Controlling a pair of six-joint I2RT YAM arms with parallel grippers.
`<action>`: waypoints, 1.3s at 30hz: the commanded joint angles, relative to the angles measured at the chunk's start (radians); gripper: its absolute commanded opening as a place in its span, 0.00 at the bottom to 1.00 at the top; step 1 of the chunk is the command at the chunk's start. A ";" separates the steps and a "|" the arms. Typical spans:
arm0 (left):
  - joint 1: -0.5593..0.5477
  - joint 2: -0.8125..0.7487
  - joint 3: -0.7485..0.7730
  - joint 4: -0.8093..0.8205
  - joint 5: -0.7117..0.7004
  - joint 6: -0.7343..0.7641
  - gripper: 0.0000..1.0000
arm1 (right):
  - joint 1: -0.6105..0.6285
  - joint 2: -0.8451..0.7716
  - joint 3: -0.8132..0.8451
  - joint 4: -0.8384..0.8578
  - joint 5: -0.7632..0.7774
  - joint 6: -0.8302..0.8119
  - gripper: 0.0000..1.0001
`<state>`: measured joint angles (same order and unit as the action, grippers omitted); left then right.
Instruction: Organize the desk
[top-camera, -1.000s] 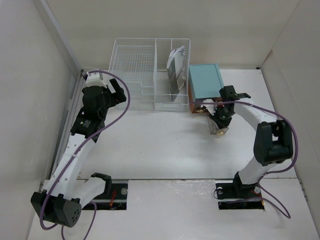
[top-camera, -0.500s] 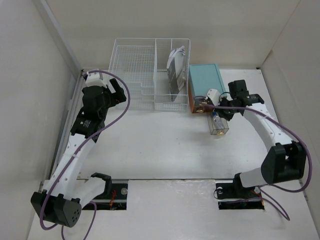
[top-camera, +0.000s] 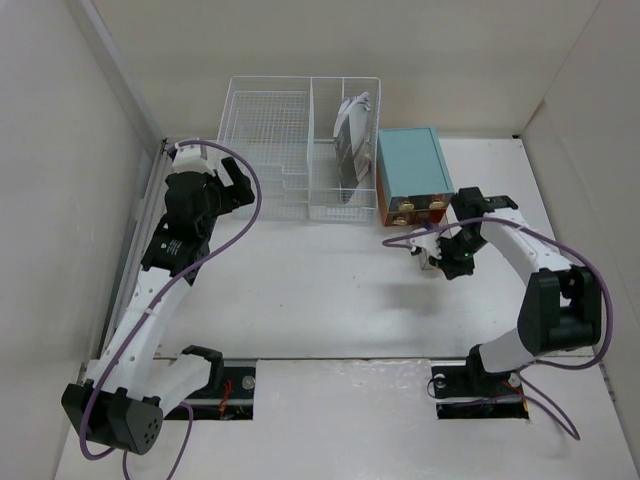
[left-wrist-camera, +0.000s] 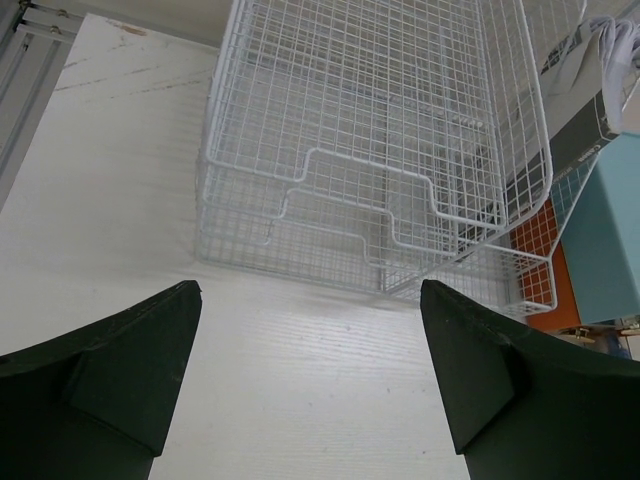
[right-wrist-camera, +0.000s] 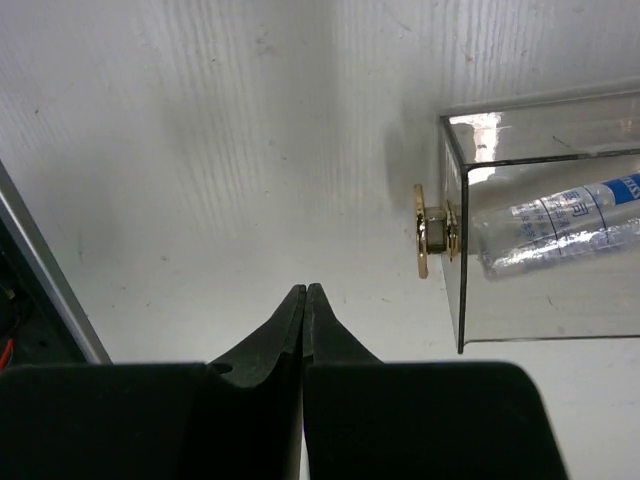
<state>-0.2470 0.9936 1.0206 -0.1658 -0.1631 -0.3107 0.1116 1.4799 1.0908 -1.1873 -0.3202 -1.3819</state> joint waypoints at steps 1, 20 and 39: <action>0.005 -0.024 -0.010 0.057 0.027 0.024 0.90 | -0.004 0.040 -0.014 0.116 0.015 0.062 0.00; 0.005 -0.033 -0.019 0.057 0.045 0.033 1.00 | 0.086 0.117 -0.068 0.754 0.258 0.488 0.00; 0.005 -0.033 -0.019 0.066 0.054 0.033 0.98 | -0.233 -0.432 -0.255 0.958 -0.312 1.075 0.00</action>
<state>-0.2466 0.9852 1.0027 -0.1528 -0.1200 -0.2916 -0.0521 1.1244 0.8532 -0.4744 -0.5343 -0.6670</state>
